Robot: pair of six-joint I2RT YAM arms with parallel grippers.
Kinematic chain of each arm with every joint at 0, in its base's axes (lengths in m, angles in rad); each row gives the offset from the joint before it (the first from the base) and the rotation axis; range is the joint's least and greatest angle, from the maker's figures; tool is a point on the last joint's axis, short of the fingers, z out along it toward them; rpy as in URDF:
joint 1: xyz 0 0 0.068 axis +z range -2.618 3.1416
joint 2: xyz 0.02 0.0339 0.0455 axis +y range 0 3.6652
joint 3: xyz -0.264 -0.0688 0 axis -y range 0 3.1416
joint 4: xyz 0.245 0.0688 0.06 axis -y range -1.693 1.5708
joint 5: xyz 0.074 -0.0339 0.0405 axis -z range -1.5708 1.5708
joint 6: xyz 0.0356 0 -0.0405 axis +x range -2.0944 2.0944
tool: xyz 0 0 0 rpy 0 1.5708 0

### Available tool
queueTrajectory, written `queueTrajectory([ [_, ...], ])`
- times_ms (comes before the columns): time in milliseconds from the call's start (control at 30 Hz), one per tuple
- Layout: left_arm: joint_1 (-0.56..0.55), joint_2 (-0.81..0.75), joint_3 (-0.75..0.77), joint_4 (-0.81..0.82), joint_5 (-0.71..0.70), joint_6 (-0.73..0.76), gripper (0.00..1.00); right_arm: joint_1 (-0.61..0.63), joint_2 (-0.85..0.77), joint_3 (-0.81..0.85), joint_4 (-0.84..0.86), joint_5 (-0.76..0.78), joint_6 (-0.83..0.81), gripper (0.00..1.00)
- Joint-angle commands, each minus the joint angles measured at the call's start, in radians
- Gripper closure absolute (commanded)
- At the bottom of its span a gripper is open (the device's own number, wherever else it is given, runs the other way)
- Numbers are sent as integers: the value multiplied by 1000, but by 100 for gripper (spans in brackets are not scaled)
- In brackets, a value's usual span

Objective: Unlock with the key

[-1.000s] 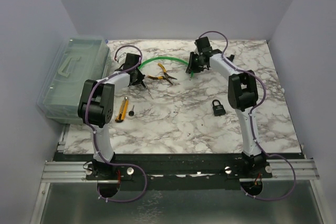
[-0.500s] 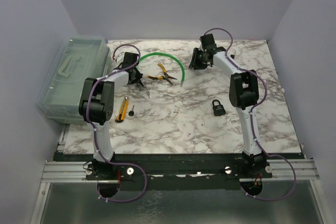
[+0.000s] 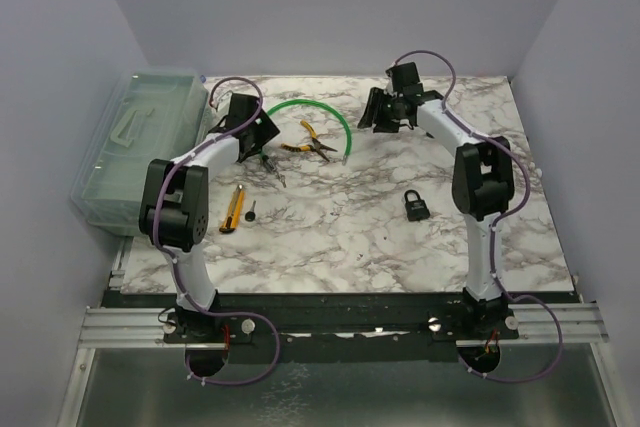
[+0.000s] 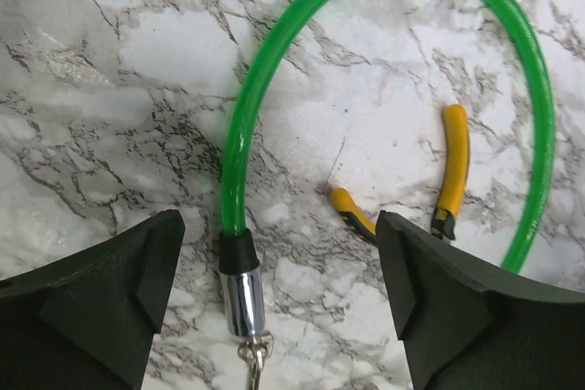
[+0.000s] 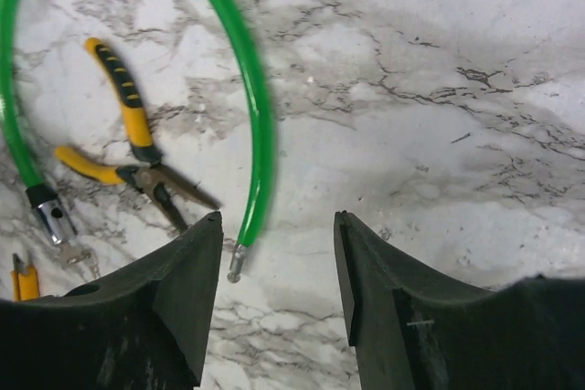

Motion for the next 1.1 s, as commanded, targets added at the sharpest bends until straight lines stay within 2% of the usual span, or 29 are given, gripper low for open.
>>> queueTrajectory([
  [0, -9, -141, -33, -43, 28, 22, 8, 1, -131, -71, 67, -43, 12, 40],
  [167, -32, -264, -84, -107, 30, 31, 5, 6, -225, -164, 96, -61, 21, 27],
  [267, -50, -351, -134, -147, 34, 39, 1, 20, -275, -214, 103, -50, 17, 23],
  [400, -77, -475, -200, -211, 10, 59, 1, 44, -335, -267, 96, -34, 18, 19],
  [533, -99, -592, -262, -292, -20, 56, 1, 90, -398, -320, 91, 13, 12, 6],
  [800, -181, -761, -314, -460, -35, 59, 4, 143, -521, -443, 85, 107, 19, 6],
  [967, -215, -810, -284, -546, 25, 99, 5, 152, -619, -593, 98, 222, 69, 5],
  [1067, -220, -839, -286, -568, 60, 147, 6, 152, -674, -700, 99, 346, 96, 3],
])
